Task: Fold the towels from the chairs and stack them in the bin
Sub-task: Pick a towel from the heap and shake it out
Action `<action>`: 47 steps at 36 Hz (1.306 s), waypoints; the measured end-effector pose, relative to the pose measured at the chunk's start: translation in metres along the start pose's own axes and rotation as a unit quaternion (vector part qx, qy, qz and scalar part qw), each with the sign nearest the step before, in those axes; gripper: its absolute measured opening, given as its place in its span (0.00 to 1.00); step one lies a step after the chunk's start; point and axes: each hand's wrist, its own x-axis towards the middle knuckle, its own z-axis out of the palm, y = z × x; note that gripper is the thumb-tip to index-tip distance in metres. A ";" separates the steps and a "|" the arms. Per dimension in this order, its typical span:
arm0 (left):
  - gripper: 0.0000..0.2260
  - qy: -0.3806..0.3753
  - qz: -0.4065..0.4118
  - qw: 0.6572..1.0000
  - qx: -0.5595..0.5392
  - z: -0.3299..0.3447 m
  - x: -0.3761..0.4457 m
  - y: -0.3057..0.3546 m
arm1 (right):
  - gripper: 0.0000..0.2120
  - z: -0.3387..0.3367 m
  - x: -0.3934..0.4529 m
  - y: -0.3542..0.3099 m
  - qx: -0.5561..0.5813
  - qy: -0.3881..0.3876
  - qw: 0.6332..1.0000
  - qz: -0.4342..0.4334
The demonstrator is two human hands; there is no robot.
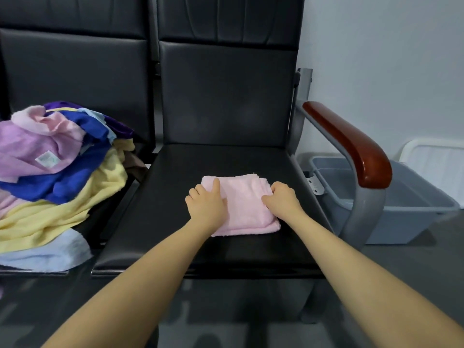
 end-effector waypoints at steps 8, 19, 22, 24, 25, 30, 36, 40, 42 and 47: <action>0.21 -0.016 0.276 0.958 -0.076 -0.007 -0.020 0.006 | 0.09 0.008 -0.011 0.003 0.011 0.018 1.000 0.006; 0.13 -0.018 0.308 0.948 -0.074 -0.021 -0.035 -0.001 | 0.09 0.002 -0.031 0.004 -0.035 0.022 0.999 0.006; 0.11 -0.031 0.297 0.950 -0.088 -0.025 -0.037 -0.005 | 0.12 0.001 -0.036 0.004 -0.044 0.021 0.999 0.002; 0.10 -0.051 0.288 0.950 -0.109 -0.026 -0.038 -0.006 | 0.11 0.001 -0.037 0.004 -0.057 0.007 0.998 0.006; 0.10 -0.064 0.283 0.950 -0.117 -0.027 -0.039 -0.007 | 0.08 0.002 -0.037 0.004 -0.063 0.001 0.998 0.012; 0.12 -0.058 0.208 0.961 -0.173 -0.034 -0.037 -0.001 | 0.11 0.005 -0.029 0.002 -0.048 0.025 0.998 0.038; 0.13 0.028 0.039 0.996 -0.073 -0.024 -0.014 0.001 | 0.19 0.006 -0.008 0.000 -0.111 0.068 0.990 0.056; 0.18 -0.011 -0.075 0.997 -0.022 -0.013 0.002 -0.004 | 0.31 0.011 0.002 0.000 -0.199 0.049 0.976 0.073; 0.20 -0.029 -0.100 0.994 -0.018 -0.007 0.008 -0.006 | 0.35 0.017 0.005 0.000 -0.232 0.049 0.969 0.076; 0.17 -0.047 -0.098 0.994 -0.030 0.002 0.014 -0.003 | 0.36 0.023 0.013 -0.001 -0.237 0.028 0.968 0.078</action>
